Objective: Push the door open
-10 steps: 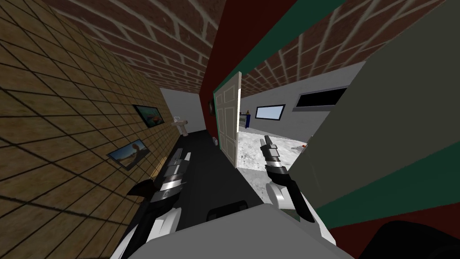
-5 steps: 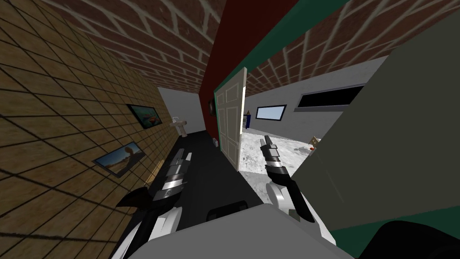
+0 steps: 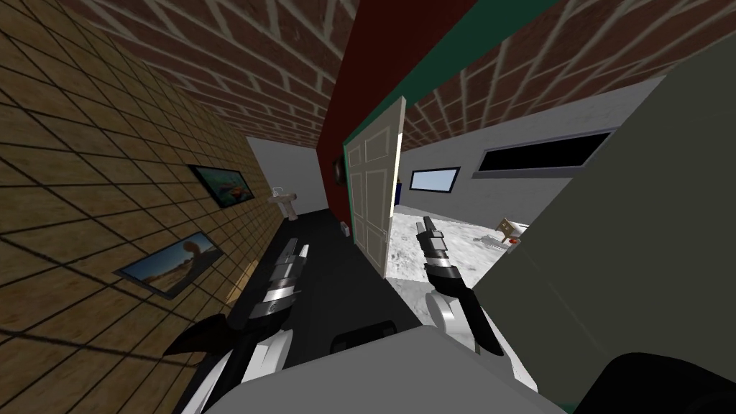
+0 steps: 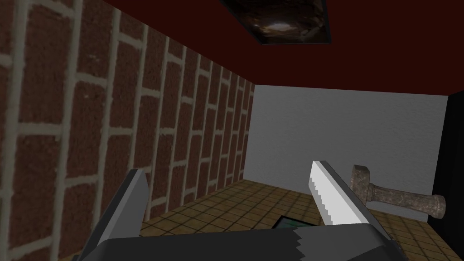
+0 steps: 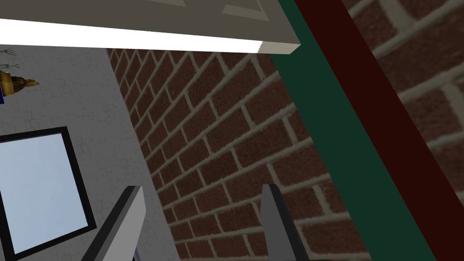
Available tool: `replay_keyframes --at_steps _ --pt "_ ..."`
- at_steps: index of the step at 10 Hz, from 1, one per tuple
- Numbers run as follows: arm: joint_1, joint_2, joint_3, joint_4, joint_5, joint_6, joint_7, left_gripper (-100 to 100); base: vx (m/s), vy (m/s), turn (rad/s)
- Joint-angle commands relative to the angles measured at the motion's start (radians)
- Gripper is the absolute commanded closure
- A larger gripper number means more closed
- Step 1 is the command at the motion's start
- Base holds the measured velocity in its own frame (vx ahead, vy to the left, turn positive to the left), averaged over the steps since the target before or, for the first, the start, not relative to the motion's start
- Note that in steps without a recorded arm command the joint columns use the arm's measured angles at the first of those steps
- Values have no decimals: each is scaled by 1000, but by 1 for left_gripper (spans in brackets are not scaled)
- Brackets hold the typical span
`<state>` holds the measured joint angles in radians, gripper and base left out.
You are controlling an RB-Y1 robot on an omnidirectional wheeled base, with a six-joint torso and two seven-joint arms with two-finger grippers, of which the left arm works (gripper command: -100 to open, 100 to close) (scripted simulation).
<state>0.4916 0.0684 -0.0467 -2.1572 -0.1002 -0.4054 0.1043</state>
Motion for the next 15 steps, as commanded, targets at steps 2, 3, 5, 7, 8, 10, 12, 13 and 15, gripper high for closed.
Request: replay_keyframes --at_steps 2,3,5,7,8,10,12,13,15 --pt "-13 7 -1 30 -5 -9 3 -100 176 125 -37" --pt "-18 10 -1 41 -7 -12 4 -100 160 126 -38" --pt "-28 16 -2 63 -11 -18 6 -100 159 98 -36" --pt "-42 21 -3 94 -16 -27 9 -100 166 110 -50" --pt "-49 24 -3 108 -19 -31 11 -100 158 88 -62" --pt "-63 29 -4 141 -24 -40 14 -100 145 94 -60" --pt "-80 36 -5 178 -31 -50 17 -100 161 104 -60" --pt "-87 38 -6 194 -34 -55 19 -100 157 100 -52" --pt "-106 43 -7 237 -41 -67 23 -100 131 76 -78"
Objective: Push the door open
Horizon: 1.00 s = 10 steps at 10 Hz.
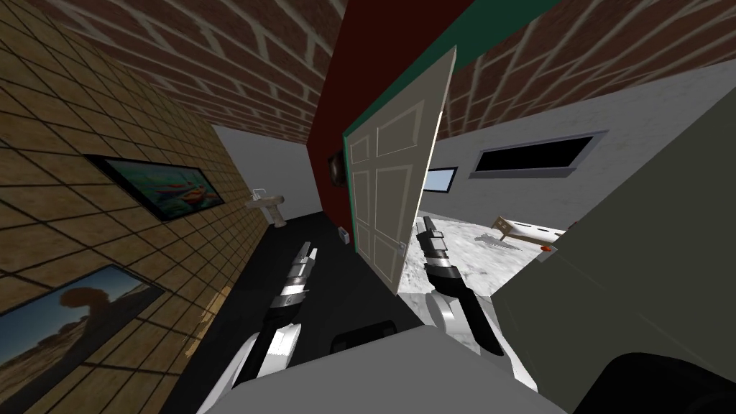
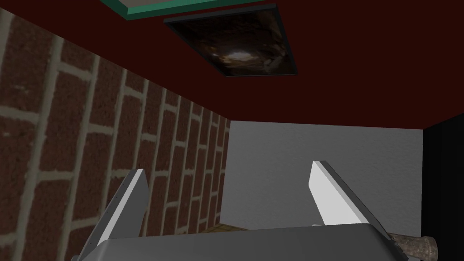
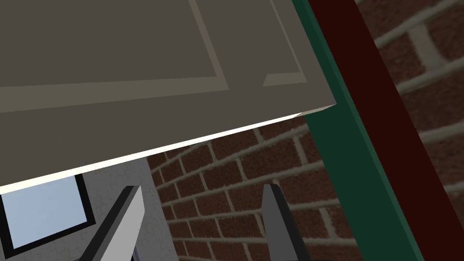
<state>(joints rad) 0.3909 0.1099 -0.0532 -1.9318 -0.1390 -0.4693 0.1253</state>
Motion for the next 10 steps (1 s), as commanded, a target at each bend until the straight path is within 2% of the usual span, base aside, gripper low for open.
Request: replay_keyframes --at_steps 1,10 --pt "-13 4 -1 28 -5 -8 4 -100 107 82 -53" --pt "-87 20 -6 195 -35 -55 19 -100 78 49 -65"
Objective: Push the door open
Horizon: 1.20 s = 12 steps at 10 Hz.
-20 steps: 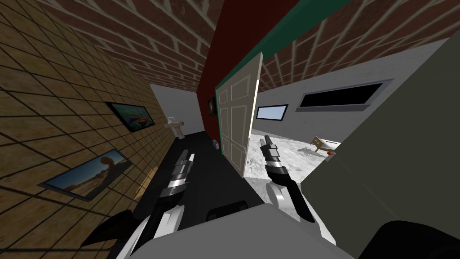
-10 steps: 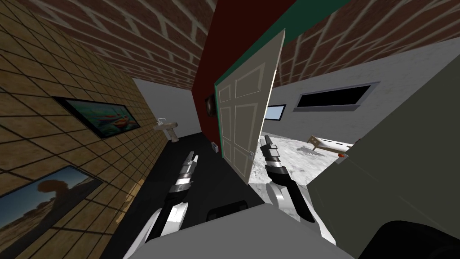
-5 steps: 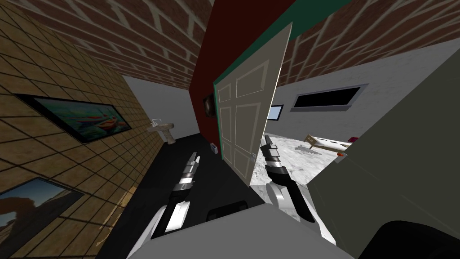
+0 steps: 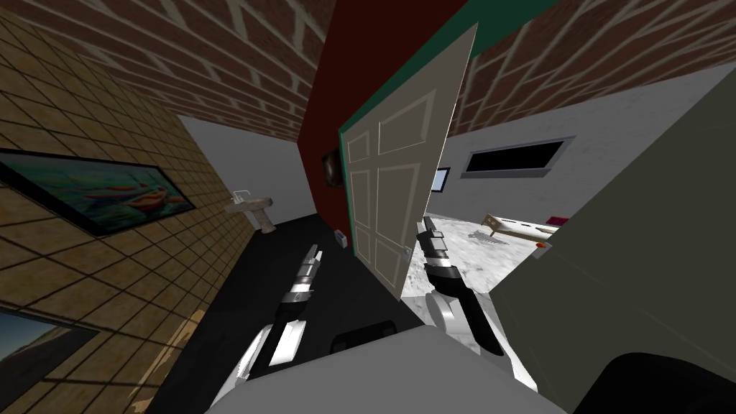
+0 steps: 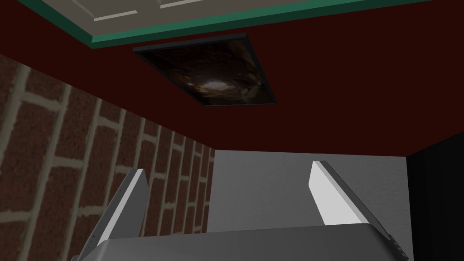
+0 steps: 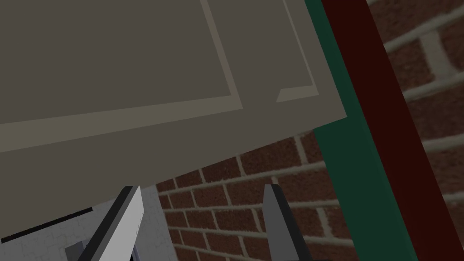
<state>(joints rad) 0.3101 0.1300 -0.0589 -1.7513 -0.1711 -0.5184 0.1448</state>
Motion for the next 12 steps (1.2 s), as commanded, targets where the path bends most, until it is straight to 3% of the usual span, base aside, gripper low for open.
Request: replay_keyframes --at_steps 1,12 --pt "-14 1 -1 33 -6 -11 2 -100 64 42 -69" --pt "-102 10 -7 230 -40 -66 20 -100 36 21 -63"
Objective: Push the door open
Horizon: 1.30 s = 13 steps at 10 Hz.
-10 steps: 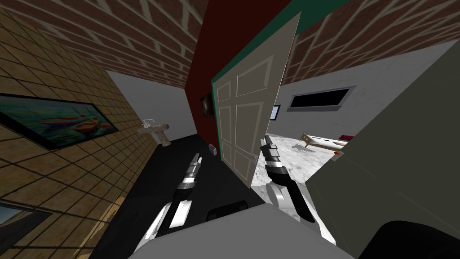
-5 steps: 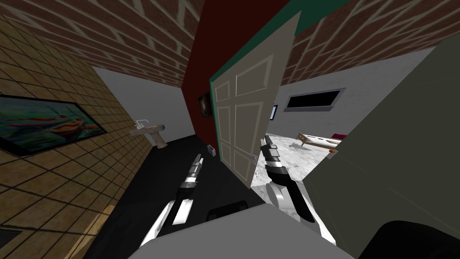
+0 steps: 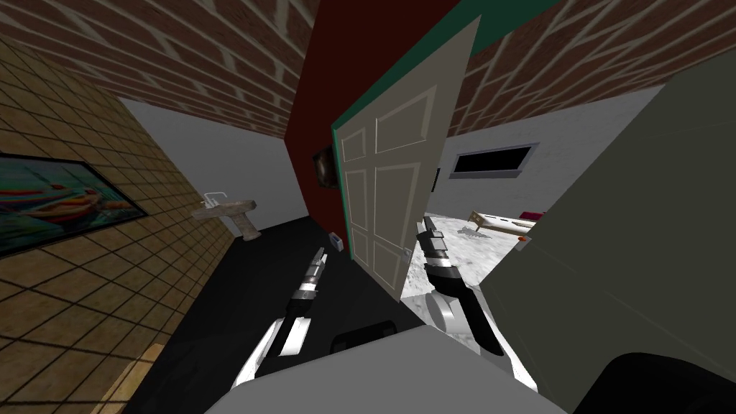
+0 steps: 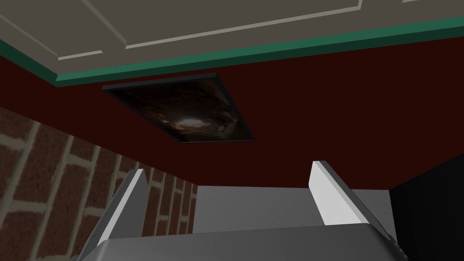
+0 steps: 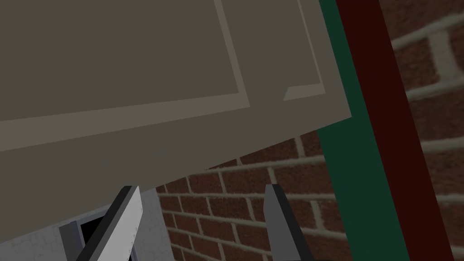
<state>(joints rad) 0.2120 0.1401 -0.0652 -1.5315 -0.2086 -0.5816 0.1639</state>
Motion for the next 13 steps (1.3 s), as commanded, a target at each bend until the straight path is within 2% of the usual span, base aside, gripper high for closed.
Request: replay_keyframes --at_steps 1,13 --pt "-13 0 -2 29 -6 -8 3 -100 23 2 -77" --pt "-118 -1 -9 265 -47 -74 26 -100 12 -7 -69"
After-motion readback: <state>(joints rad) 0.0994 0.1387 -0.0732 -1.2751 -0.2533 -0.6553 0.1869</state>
